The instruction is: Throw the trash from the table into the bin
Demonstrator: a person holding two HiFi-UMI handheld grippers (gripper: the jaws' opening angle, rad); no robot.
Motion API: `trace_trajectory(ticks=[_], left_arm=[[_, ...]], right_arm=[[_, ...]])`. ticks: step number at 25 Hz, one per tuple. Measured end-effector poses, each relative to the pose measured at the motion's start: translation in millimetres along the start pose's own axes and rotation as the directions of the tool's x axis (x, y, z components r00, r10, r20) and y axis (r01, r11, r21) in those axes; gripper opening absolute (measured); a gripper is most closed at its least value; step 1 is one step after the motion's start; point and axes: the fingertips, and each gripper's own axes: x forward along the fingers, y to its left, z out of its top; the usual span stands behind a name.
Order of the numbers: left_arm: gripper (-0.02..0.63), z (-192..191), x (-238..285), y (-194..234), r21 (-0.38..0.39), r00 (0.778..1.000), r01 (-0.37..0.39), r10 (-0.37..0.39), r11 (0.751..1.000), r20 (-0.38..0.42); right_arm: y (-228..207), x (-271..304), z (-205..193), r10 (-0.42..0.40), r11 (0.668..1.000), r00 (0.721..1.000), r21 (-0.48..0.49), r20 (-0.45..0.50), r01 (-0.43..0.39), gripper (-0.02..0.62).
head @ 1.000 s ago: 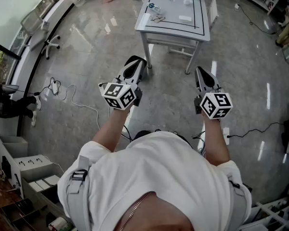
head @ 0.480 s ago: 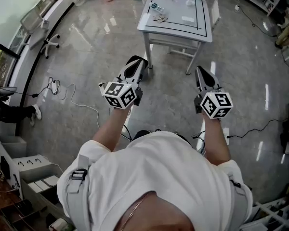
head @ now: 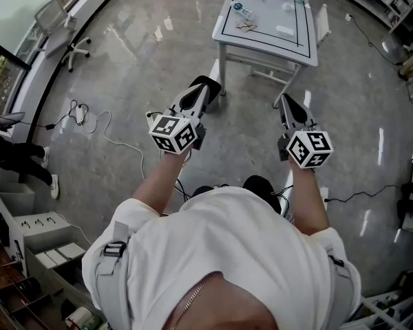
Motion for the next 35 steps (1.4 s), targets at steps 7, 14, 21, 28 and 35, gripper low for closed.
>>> trace_trajectory(ticks=[7, 14, 21, 28, 35], left_arm=[[0.011, -3.2, 21.3, 26.9, -0.010, 0.999, -0.042, 0.042, 0.999, 0.000], [0.011, -8.7, 101.2, 35.3, -0.004, 0.997, -0.071, 0.071, 0.997, -0.017], [0.011, -14.8, 190.8, 32.3, 0.000, 0.993, -0.110, 0.110, 0.994, -0.036], [0.011, -21.2, 259.5, 33.2, 0.014, 0.987, -0.148, 0.149, 0.989, -0.066], [0.011, -23.3, 301.2, 61.1, 0.023, 0.982, -0.167, 0.169, 0.986, -0.087]], right_arm=[[-16.1, 40.5, 2.9, 0.036, 0.999, 0.999, -0.007, 0.001, -0.036, -0.008], [-87.0, 73.5, 13.0, 0.047, 0.999, 0.999, 0.012, 0.004, -0.047, -0.008], [-166.0, 104.9, 24.2, 0.082, 0.996, 0.996, 0.021, -0.019, -0.081, -0.008], [-227.4, 136.4, 25.9, 0.124, 0.992, 0.991, 0.024, -0.057, -0.123, -0.008], [-253.9, 188.6, 19.9, 0.160, 0.987, 0.983, 0.032, -0.091, -0.157, -0.008]])
